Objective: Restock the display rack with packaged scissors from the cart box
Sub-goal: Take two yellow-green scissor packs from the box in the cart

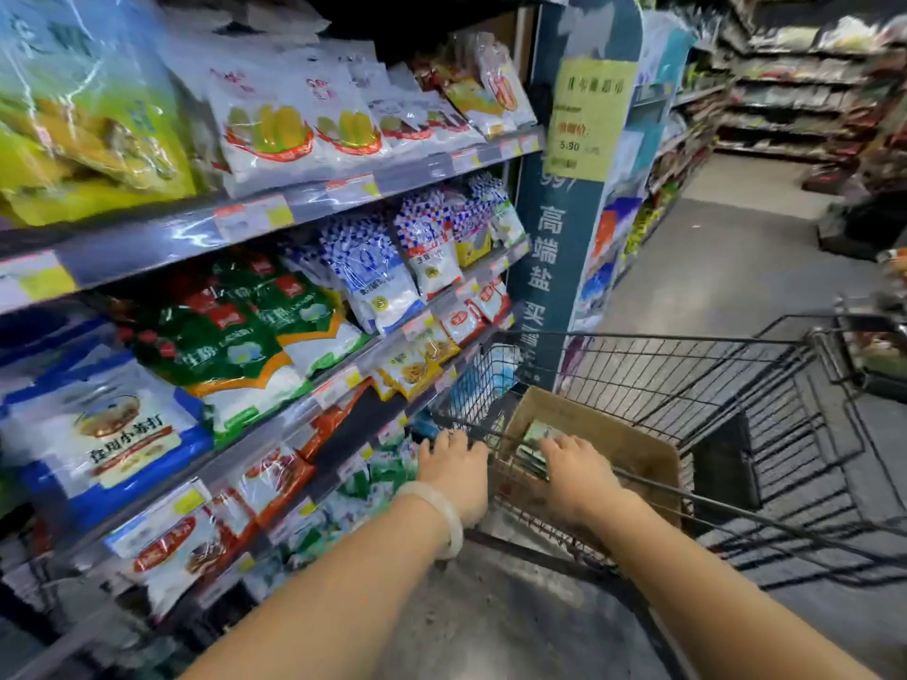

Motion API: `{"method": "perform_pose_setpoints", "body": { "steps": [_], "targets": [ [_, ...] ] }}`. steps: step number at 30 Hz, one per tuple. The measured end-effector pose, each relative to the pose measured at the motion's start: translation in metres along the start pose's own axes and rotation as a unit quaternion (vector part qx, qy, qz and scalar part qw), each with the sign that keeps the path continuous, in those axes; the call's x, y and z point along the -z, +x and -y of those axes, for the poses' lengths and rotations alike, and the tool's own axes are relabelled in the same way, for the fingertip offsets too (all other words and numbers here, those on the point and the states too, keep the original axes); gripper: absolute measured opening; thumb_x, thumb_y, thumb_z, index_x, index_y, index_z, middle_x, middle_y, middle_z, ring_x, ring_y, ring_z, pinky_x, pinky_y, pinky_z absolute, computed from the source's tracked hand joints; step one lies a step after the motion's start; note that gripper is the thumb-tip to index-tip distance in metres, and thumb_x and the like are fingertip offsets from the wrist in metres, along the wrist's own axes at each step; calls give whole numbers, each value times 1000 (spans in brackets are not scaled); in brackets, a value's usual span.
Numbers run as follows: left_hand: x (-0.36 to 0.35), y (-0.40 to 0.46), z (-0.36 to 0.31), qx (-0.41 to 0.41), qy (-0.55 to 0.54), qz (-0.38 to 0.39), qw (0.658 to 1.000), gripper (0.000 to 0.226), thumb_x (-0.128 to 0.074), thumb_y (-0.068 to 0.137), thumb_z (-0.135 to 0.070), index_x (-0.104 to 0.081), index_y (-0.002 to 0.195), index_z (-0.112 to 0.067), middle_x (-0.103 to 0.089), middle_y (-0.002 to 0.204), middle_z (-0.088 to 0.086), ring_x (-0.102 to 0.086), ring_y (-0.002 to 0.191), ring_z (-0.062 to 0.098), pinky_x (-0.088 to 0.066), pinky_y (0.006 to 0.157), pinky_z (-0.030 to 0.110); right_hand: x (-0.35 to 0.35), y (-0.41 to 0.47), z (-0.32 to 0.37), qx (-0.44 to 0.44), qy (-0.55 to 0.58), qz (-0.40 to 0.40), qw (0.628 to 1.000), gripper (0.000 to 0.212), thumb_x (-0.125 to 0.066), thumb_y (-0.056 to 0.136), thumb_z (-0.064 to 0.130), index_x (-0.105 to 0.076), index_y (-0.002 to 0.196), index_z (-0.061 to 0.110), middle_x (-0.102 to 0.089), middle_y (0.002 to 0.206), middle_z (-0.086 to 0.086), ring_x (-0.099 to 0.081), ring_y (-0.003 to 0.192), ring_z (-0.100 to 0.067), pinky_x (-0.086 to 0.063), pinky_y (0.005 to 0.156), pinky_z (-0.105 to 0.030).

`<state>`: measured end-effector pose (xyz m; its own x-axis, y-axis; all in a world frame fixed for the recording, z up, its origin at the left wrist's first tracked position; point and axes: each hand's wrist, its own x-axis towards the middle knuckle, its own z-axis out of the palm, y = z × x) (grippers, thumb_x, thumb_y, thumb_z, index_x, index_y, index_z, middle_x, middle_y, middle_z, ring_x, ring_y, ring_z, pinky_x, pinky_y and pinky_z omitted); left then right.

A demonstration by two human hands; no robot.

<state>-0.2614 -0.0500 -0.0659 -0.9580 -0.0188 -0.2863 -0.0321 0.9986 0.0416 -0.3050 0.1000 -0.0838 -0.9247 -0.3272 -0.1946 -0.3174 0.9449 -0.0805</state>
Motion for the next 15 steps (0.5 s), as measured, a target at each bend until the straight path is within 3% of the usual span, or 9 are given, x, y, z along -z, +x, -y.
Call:
{"method": "perform_pose_setpoints", "body": {
  "steps": [3,11,15],
  "targets": [
    [3,41,-18,-23,7,9,1000,54,-52,91,-23,-32,140,-12,-23,150,14,-16,141,34,-17,117,49,-1,22,-26,-30,15,17,999,61,-57,86,40,-35,138,18,-40,142,-8,-34,132,-29,-34,109,-40],
    [29,183,-51,-85,-1,32,996,54,-50,92,-22,-30,142,-14,-18,153,12,-12,143,33,-14,118,49,18,124,-108,-113,31,26,993,55,-56,88,33,-36,136,15,-43,136,-10,-39,127,-31,-37,104,-41],
    [36,247,-63,-119,19,61,991,58,-50,94,-29,-27,144,-11,-22,152,15,-19,141,34,-23,115,47,22,174,-154,-155,50,33,986,56,-60,85,27,-38,135,16,-49,132,-9,-44,121,-30,-41,98,-39]
  ]
}}
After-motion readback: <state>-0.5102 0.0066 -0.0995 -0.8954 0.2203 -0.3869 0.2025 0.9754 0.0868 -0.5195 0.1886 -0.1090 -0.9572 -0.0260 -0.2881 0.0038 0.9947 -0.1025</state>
